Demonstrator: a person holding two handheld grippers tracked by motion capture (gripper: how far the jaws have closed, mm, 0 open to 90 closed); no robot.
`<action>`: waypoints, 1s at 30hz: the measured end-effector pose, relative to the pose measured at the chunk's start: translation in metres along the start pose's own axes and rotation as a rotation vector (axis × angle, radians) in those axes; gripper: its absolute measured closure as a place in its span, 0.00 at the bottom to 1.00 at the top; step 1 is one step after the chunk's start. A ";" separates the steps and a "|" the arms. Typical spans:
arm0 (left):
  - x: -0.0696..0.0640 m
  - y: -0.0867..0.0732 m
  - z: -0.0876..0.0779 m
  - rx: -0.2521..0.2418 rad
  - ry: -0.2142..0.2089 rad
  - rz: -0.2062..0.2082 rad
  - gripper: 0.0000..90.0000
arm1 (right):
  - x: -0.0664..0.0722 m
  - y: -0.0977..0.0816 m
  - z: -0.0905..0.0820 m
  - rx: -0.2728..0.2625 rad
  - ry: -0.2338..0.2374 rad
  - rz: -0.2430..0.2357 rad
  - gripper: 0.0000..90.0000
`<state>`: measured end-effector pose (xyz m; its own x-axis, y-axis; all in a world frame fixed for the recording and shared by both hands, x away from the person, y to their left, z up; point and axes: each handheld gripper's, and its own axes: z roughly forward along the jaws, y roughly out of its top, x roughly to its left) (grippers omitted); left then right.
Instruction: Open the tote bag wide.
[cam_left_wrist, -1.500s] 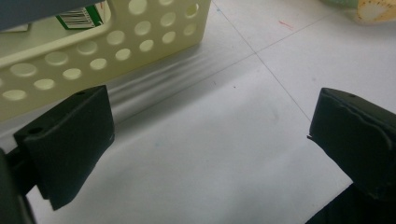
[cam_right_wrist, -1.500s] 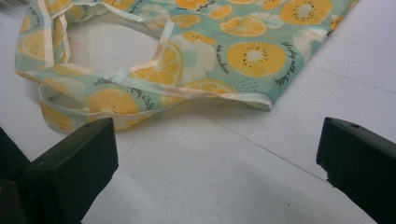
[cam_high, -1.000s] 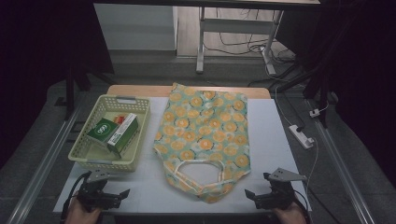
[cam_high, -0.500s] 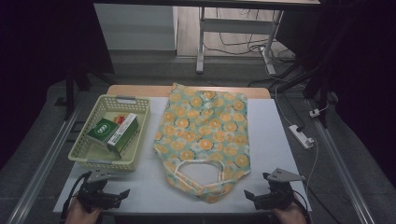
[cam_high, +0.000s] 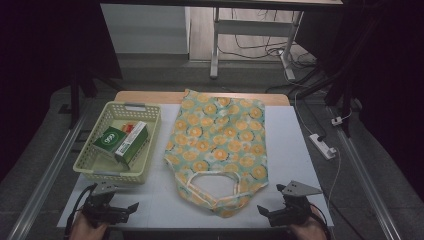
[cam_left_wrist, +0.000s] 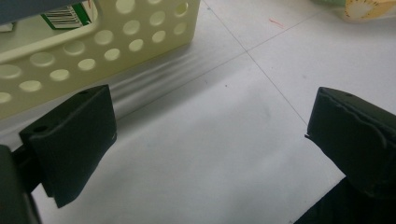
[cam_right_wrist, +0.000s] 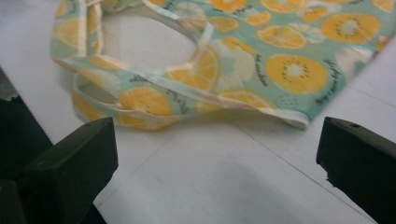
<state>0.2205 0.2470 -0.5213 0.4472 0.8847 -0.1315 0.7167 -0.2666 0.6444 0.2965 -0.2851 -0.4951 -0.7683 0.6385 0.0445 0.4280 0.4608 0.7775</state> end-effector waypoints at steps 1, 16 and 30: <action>0.000 0.000 0.000 0.001 0.000 0.000 0.02 | 0.000 0.001 0.001 -0.001 0.016 -0.001 0.00; 0.001 0.000 0.000 0.003 -0.003 -0.005 0.02 | 0.009 0.012 0.010 -0.006 0.058 -0.017 0.00; 0.001 0.000 0.001 0.005 -0.003 -0.008 0.02 | 0.023 0.025 0.026 0.030 0.121 -0.043 0.00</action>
<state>0.2216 0.2477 -0.5217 0.4433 0.8856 -0.1388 0.7231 -0.2618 0.6392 0.3017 -0.2430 -0.4910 -0.8372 0.5396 0.0889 0.4063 0.5050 0.7615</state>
